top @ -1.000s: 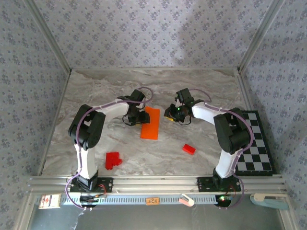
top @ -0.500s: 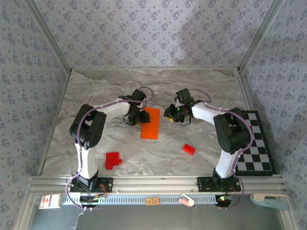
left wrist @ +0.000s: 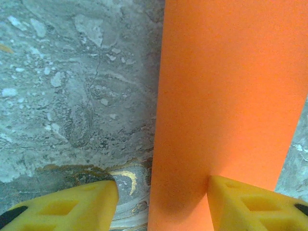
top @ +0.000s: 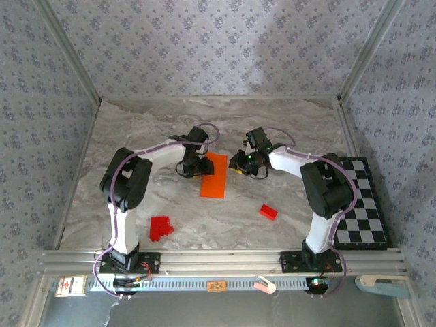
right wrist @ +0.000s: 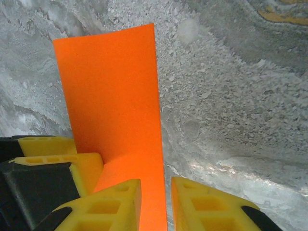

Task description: Fold a paper plane with a square sheet of paper (pick it up from the middle)

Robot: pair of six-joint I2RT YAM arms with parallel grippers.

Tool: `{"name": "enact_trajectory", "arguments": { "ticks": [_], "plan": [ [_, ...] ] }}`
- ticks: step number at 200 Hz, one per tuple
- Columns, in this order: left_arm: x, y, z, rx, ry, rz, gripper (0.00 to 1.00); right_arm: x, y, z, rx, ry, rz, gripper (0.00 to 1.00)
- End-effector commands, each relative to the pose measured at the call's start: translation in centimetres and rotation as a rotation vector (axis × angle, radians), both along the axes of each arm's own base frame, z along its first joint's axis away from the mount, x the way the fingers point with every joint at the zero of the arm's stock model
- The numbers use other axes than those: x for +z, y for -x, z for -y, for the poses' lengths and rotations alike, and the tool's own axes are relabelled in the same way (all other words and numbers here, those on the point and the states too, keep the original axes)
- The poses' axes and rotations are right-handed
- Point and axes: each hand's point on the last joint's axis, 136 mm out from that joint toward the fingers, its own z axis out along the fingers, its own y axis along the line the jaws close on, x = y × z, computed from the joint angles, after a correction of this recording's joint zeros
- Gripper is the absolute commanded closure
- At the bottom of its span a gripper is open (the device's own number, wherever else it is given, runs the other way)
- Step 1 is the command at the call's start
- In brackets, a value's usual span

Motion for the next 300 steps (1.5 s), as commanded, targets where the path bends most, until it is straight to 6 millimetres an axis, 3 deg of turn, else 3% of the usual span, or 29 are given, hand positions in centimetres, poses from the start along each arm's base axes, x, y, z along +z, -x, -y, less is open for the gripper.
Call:
{"name": "enact_trajectory", "arguments": {
  "ticks": [1, 50, 104, 157, 210, 257, 278, 300],
  "plan": [
    [-5.7, 3.9, 0.3, -0.074, -0.049, -0.15, 0.45, -0.3, 0.0, -0.3, 0.011, -0.002, -0.01, 0.75],
    [-6.0, 3.9, 0.3, -0.065, -0.057, -0.161, 0.45, -0.5, 0.3, -1.3, 0.041, -0.023, -0.021, 0.76],
    [-6.2, 4.0, 0.2, -0.059, -0.063, -0.165, 0.45, -0.6, 0.9, -3.8, 0.111, -0.078, -0.034, 0.8],
    [-6.3, 4.1, 0.1, -0.054, -0.067, -0.171, 0.45, -1.9, 1.2, -4.7, 0.132, -0.079, -0.074, 0.84],
    [-6.3, 4.2, 0.0, -0.052, -0.069, -0.174, 0.45, -4.2, 2.0, -3.9, 0.124, -0.024, -0.133, 0.85],
    [-5.7, 4.0, -0.1, -0.049, -0.075, -0.168, 0.45, -7.9, 4.4, -1.7, 0.15, 0.108, -0.246, 0.87],
    [-4.4, 3.4, 0.2, -0.044, -0.064, -0.144, 0.45, -8.1, 4.2, -1.2, 0.173, 0.162, -0.245, 0.88],
    [-1.1, 1.7, 0.1, -0.013, -0.046, -0.071, 0.45, -9.0, 4.5, 0.0, 0.2, 0.235, -0.251, 0.88]
  ]
}}
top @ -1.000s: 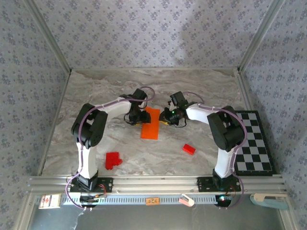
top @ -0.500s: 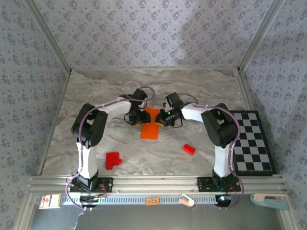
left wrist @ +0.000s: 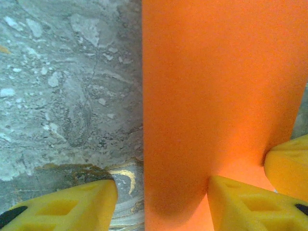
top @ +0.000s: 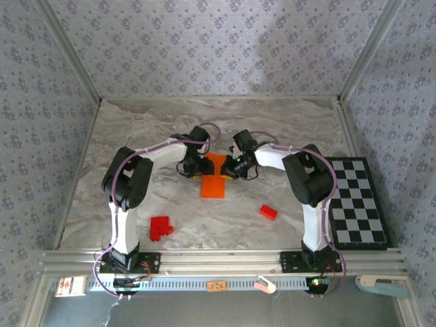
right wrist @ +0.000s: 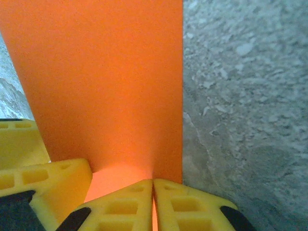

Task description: Fold a paper plane with a square sheet of paper (pick it up from the middle)

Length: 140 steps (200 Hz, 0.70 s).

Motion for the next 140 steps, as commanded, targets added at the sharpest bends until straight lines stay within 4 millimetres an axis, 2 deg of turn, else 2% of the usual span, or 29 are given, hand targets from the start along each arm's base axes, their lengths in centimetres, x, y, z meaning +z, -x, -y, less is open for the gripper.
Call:
{"name": "enact_trajectory", "arguments": {
  "ticks": [1, 28, 40, 51, 66, 85, 102, 123, 140],
  "plan": [
    [-1.3, 1.6, 0.0, -0.001, -0.026, -0.058, 0.45, -5.2, 3.1, 4.0, 0.044, 0.241, -0.112, 0.88],
    [3.6, -1.1, -1.5, 0.1, 0.015, 0.067, 0.43, -5.9, 2.9, 4.7, 0.086, 0.304, -0.104, 0.89],
    [5.4, -1.9, -1.6, 0.129, 0.072, 0.106, 0.42, -6.1, 2.9, 4.8, 0.099, 0.32, -0.105, 0.89],
    [6.6, -2.0, -0.8, 0.119, 0.15, 0.125, 0.42, -6.2, 2.8, 4.8, 0.106, 0.331, -0.103, 0.89],
    [7.8, -1.6, 1.6, 0.058, 0.294, 0.111, 0.46, -6.3, 2.7, 4.6, 0.113, 0.329, -0.106, 0.89],
    [7.8, -0.7, 3.7, 0.015, 0.399, 0.052, 0.56, -6.5, 2.8, 4.4, 0.115, 0.316, -0.113, 0.9],
    [7.2, -0.1, 4.9, 0.003, 0.446, 0.011, 0.65, -6.6, 2.8, 4.3, 0.118, 0.318, -0.117, 0.9],
    [5.9, 0.2, 5.0, 0.014, 0.448, -0.033, 0.75, -6.7, 2.9, 4.4, 0.117, 0.325, -0.123, 0.9],
    [4.7, 0.3, 4.8, 0.021, 0.426, -0.061, 0.8, -6.8, 3.0, 4.5, 0.117, 0.331, -0.126, 0.9]
  ]
}}
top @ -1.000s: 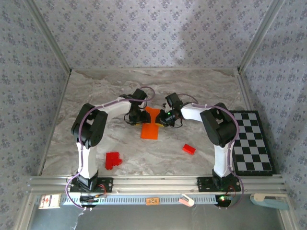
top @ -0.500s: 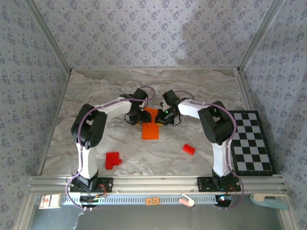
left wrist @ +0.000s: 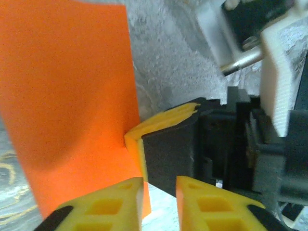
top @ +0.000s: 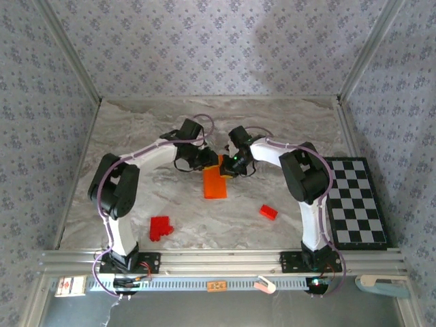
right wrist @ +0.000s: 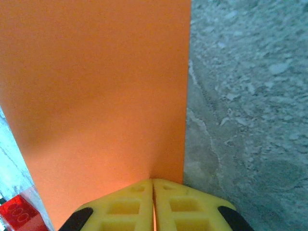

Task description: Fold a paper plane with a square sheet of paper (pick it up from the middle)

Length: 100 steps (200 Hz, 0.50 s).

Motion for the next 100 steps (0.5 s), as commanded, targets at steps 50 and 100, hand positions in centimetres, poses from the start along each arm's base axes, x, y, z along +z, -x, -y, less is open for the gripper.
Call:
{"name": "enact_trajectory", "arguments": {
  "ticks": [50, 100],
  "plan": [
    [-4.4, 1.4, -0.7, -0.012, -0.059, -0.116, 0.86, -6.7, 3.2, 4.6, -0.007, 0.27, -0.136, 0.9],
    [-6.6, 2.0, -2.5, 0.001, -0.157, -0.153, 0.86, -7.3, 3.7, 5.5, -0.019, 0.33, -0.168, 0.91]
  ]
}}
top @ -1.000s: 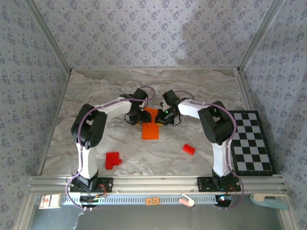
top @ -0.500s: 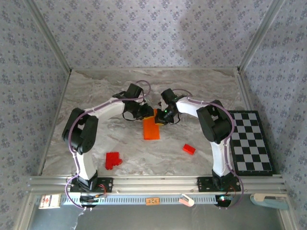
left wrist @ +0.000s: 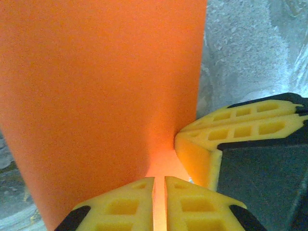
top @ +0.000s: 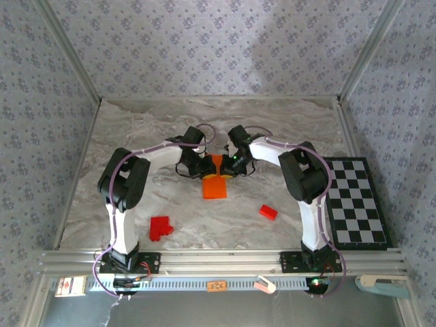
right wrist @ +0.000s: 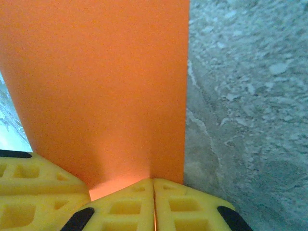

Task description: Fold a paper plane with a square sheet of paper (pick it up from the middle)

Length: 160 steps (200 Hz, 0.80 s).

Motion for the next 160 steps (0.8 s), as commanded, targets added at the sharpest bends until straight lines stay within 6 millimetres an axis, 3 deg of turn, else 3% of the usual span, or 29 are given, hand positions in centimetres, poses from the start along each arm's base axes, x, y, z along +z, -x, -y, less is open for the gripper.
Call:
{"name": "enact_trajectory", "arguments": {
  "ticks": [1, 69, 88, 103, 117, 160],
  "plan": [
    [-2.0, 0.8, -1.7, -0.002, -0.086, -0.042, 0.86, -7.3, 3.7, 5.6, -0.018, 0.313, -0.147, 0.91],
    [-4.5, 2.2, -6.7, 0.038, -0.239, -0.091, 0.87, -7.8, 3.9, 6.8, -0.011, 0.393, -0.154, 0.91],
    [-4.3, 2.8, -8.9, 0.062, -0.293, -0.096, 0.87, -7.6, 3.7, 7.0, -0.005, 0.405, -0.142, 0.91],
    [-3.3, 2.7, -9.6, 0.07, -0.284, -0.08, 0.87, -7.4, 3.4, 6.9, 0.003, 0.407, -0.131, 0.91],
    [-1.4, 2.0, -9.0, 0.067, -0.243, -0.034, 0.87, -7.2, 3.3, 6.8, 0.011, 0.408, -0.126, 0.91],
    [4.2, -0.2, -4.1, 0.062, 0.033, 0.097, 0.87, -7.1, 3.3, 6.9, 0.025, 0.414, -0.122, 0.91]
  ]
}}
